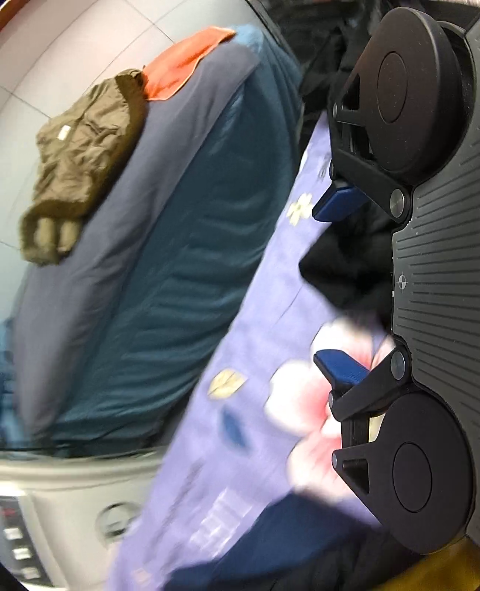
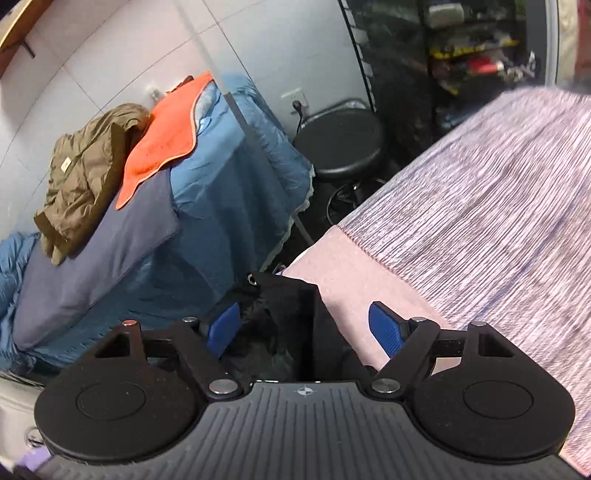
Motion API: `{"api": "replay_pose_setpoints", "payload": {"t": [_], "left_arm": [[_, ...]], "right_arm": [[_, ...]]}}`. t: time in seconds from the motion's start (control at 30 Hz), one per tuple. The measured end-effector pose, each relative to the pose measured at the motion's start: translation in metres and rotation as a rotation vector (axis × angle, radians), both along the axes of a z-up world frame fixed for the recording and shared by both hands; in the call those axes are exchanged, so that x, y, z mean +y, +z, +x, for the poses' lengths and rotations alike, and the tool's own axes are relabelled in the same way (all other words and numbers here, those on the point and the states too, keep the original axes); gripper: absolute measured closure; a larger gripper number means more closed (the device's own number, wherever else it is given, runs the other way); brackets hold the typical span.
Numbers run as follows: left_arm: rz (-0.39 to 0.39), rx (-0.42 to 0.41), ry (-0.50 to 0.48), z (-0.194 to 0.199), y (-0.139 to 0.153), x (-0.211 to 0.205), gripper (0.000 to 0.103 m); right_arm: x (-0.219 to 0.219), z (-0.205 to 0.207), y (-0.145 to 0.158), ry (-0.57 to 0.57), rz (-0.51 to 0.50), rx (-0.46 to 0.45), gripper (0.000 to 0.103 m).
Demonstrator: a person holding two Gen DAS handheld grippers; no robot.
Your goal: Fold large clothes
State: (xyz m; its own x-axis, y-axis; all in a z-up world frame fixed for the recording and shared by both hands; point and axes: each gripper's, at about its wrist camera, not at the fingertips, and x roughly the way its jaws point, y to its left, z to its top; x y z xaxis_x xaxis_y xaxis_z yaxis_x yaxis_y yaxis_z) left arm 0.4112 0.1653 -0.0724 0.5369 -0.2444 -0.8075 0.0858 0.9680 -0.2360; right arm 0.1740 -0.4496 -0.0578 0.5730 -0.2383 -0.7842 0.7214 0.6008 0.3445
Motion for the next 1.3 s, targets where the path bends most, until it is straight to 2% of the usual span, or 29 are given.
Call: {"api": "replay_pose_setpoints", "payload": {"t": [0.07, 0.13, 0.23, 0.37, 0.5, 0.57, 0.6, 0.67, 0.73, 0.8, 0.93, 1.0, 1.07, 1.13, 1.2, 1.3], "left_arm": [[0.102, -0.088, -0.043, -0.024, 0.012, -0.004, 0.000], [0.190, -0.190, -0.143, -0.062, 0.020, -0.017, 0.000], [0.236, -0.258, -0.353, -0.127, 0.014, -0.051, 0.000], [0.226, -0.228, -0.535, -0.189, -0.020, -0.100, 0.000], [0.236, -0.203, -0.557, -0.202, -0.052, -0.141, 0.000], [0.239, -0.188, -0.553, -0.190, -0.069, -0.154, 0.000], [0.236, -0.186, -0.542, -0.180, -0.074, -0.160, 0.000], [0.236, -0.200, -0.516, -0.155, -0.080, -0.170, 0.000], [0.257, -0.216, -0.480, -0.123, -0.080, -0.181, 0.000], [0.272, -0.221, -0.439, -0.090, -0.079, -0.188, 0.000], [0.290, -0.263, -0.324, -0.036, -0.071, -0.193, 0.000], [0.263, -0.256, -0.268, -0.014, -0.072, -0.189, 0.000], [0.274, -0.223, -0.247, 0.003, -0.078, -0.189, 0.000], [0.301, -0.236, -0.228, 0.013, -0.082, -0.185, 0.000], [0.302, -0.214, -0.199, 0.021, -0.080, -0.177, 0.000], [0.217, -0.227, -0.156, 0.014, -0.067, -0.154, 0.000]], "right_arm": [[0.022, -0.002, 0.003, 0.114, -0.055, 0.029, 0.022], [0.057, -0.005, 0.002, 0.238, -0.117, 0.061, 0.016], [0.123, -0.017, -0.008, 0.451, -0.206, 0.077, 0.016], [0.209, -0.030, -0.042, 0.629, -0.298, 0.077, 0.016], [0.263, -0.028, -0.083, 0.735, -0.312, 0.111, 0.016], [0.270, -0.021, -0.096, 0.727, -0.353, 0.085, 0.013], [0.268, -0.014, -0.101, 0.705, -0.356, 0.074, 0.008], [0.253, 0.007, -0.109, 0.662, -0.322, 0.061, 0.002], [0.236, 0.029, -0.110, 0.634, -0.308, 0.057, 0.002], [0.219, 0.057, -0.111, 0.577, -0.356, 0.101, 0.003], [0.179, 0.105, -0.102, 0.484, -0.412, 0.092, 0.004], [0.162, 0.126, -0.095, 0.463, -0.413, 0.083, 0.004], [0.148, 0.146, -0.096, 0.455, -0.404, 0.118, 0.003], [0.135, 0.153, -0.099, 0.445, -0.427, 0.179, 0.003], [0.123, 0.152, -0.099, 0.396, -0.433, 0.205, 0.004], [0.116, 0.132, -0.086, 0.302, -0.445, 0.131, 0.008]]}}
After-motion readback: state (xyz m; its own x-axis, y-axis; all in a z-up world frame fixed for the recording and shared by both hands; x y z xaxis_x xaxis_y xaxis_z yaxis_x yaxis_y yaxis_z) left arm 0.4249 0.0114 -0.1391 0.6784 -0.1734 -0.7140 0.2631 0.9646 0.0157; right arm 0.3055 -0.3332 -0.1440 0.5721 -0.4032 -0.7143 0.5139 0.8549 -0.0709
